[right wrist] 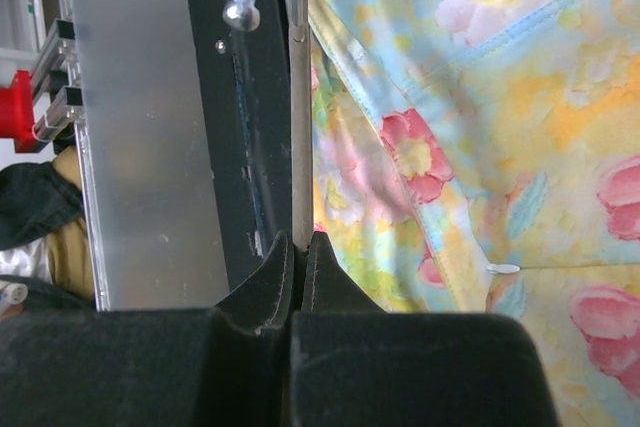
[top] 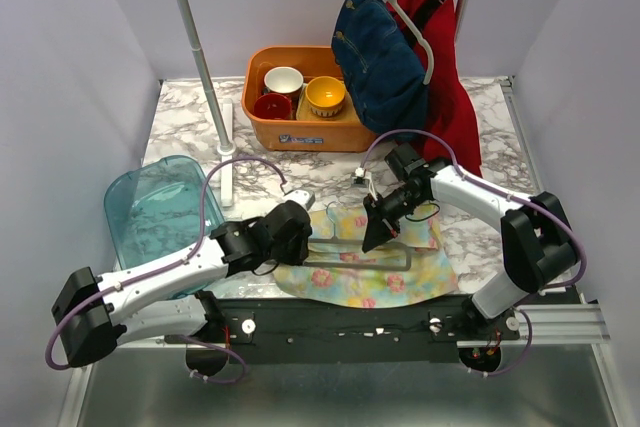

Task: Place the skirt on the hanger

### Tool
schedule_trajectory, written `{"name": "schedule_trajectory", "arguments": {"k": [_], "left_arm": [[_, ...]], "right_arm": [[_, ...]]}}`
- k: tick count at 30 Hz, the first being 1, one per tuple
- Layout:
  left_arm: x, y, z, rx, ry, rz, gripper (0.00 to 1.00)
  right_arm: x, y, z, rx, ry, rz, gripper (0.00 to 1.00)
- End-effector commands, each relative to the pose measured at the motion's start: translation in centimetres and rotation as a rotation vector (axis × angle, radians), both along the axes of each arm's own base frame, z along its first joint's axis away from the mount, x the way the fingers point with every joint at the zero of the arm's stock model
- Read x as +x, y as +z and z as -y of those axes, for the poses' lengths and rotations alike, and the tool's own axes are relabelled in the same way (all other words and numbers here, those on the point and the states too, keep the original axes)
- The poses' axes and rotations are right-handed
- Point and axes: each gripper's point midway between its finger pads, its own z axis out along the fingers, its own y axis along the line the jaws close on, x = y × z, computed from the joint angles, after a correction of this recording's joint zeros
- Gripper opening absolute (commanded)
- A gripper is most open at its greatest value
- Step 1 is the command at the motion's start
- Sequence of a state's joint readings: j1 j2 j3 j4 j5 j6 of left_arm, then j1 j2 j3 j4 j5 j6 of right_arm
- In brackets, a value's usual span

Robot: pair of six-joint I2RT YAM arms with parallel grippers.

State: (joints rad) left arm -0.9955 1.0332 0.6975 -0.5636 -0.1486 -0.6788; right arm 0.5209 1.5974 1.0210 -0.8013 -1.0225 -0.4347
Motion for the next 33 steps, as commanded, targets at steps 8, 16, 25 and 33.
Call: {"name": "schedule_trajectory", "arguments": {"k": [8,16,25,33], "left_arm": [[1.9,7.5,-2.3,-0.116,0.138,0.199,0.00],[2.5,8.9,-8.2,-0.173,0.409,0.310,0.00],[2.4,6.3,-12.5,-0.363,0.767,0.291,0.00],[1.8,9.8,-10.0,-0.514,0.575,0.334,0.58]], "right_arm": [[2.0,-0.4,1.4,-0.061,-0.055,0.121,0.01],[3.6,-1.3,4.3,-0.189,-0.114,0.260,0.01],[3.8,-1.9,6.2,-0.259,-0.121,0.303,0.00],[3.5,-2.0,5.9,-0.244,-0.105,0.273,0.01]]}}
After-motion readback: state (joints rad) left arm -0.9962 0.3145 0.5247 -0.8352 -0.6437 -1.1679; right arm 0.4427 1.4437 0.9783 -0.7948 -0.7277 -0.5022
